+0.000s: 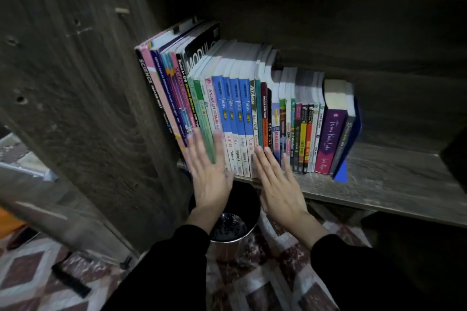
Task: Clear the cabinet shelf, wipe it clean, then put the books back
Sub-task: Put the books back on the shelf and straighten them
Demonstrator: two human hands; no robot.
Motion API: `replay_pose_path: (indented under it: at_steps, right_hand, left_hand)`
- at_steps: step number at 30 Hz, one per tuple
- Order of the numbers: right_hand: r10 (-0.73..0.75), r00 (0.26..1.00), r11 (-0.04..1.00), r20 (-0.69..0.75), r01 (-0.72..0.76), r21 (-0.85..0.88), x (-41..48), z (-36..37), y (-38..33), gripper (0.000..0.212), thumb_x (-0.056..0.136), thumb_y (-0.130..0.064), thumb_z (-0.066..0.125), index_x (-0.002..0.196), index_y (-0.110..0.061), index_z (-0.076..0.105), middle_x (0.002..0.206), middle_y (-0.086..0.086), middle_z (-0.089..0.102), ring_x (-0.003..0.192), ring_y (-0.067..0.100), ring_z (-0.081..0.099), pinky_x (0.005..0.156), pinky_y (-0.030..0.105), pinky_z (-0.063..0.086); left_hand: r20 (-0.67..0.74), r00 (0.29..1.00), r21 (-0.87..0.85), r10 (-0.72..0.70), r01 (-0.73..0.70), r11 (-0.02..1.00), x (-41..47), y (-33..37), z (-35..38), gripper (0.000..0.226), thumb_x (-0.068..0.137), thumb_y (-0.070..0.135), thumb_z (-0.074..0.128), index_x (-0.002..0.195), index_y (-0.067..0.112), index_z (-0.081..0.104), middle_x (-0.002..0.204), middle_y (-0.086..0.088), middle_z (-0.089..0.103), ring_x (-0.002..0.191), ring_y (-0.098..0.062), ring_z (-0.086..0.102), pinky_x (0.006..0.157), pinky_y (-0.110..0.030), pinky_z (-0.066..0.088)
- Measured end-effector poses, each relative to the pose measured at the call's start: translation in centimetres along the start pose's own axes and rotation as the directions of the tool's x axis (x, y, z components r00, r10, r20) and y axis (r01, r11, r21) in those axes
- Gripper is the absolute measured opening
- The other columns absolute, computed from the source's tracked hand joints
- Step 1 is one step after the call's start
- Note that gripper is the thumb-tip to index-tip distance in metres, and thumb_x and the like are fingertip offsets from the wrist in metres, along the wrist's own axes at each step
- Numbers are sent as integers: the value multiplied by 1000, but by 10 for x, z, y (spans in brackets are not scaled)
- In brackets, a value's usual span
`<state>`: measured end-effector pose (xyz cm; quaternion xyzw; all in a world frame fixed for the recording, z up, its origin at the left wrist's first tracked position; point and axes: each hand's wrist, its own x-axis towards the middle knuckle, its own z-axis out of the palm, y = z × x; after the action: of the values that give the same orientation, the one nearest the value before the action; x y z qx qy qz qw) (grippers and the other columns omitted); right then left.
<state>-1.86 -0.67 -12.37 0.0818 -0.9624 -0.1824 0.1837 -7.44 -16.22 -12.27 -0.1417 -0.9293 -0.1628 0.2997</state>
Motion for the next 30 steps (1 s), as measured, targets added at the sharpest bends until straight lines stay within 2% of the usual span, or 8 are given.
replay_pose_path:
  at_steps: [3,6,13,17,22,25,28,30]
  right_hand:
    - [-13,994,993,109,26,-114,-4,-3,5,93,93,-33,39,138,4,-34,145,18,-42,134,32,-40,106,55,-28]
    - [-10,983,994,181,30,-108,-2,-4,0,83,100,-31,27,131,5,-41,138,20,-50,129,33,-45,99,61,-28]
    - [96,978,990,186,-74,-123,5,5,-22,82,99,-43,25,137,3,-31,139,24,-49,128,39,-46,99,69,-24]
    - [38,995,999,90,-39,4,1,2,-13,86,94,-45,39,145,2,-14,148,21,-35,136,34,-37,107,63,-21]
    - [164,986,982,-16,-162,97,-11,-2,15,95,78,-29,59,149,2,5,159,17,-3,148,29,-5,117,54,6]
    - [165,985,985,59,-167,40,-4,-5,30,96,82,-35,57,151,-1,-1,159,13,-13,147,28,-13,116,58,-4]
    - [145,979,986,147,-131,-102,4,-5,36,97,91,-41,46,145,-1,-23,149,14,-39,137,29,-36,106,60,-25]
    - [167,975,980,148,-147,-134,9,-5,35,92,94,-37,40,142,0,-29,144,15,-45,135,29,-40,105,60,-26]
  left_hand:
    - [81,955,236,285,-296,925,12,14,9,123,79,52,68,147,6,-23,152,-17,-32,140,-35,-28,114,-53,-13]
    - [102,960,377,263,-282,882,20,17,17,115,86,60,51,142,-3,-29,148,-20,-37,138,-34,-33,113,-54,-15]
    - [50,959,330,280,-281,901,16,25,18,82,94,46,21,145,-3,-23,152,-19,-32,144,-30,-22,116,-52,-11]
    - [65,969,331,239,-247,911,13,30,12,85,96,41,30,144,-2,-26,153,-18,-26,146,-28,-10,116,-52,-9]
    - [76,966,90,248,-254,963,10,36,-1,93,81,26,43,150,12,-16,159,-14,-5,147,-29,2,114,-55,0]
    - [128,965,113,228,-242,964,9,42,-1,104,81,29,60,151,18,-16,157,-18,-10,147,-33,-5,113,-58,0]
    - [150,973,141,175,-196,970,7,49,4,104,81,27,61,150,15,-16,156,-20,-15,146,-36,-10,114,-60,2]
    - [152,975,141,159,-181,973,6,50,6,106,80,25,62,150,15,-17,157,-21,-13,146,-36,-8,115,-60,4]
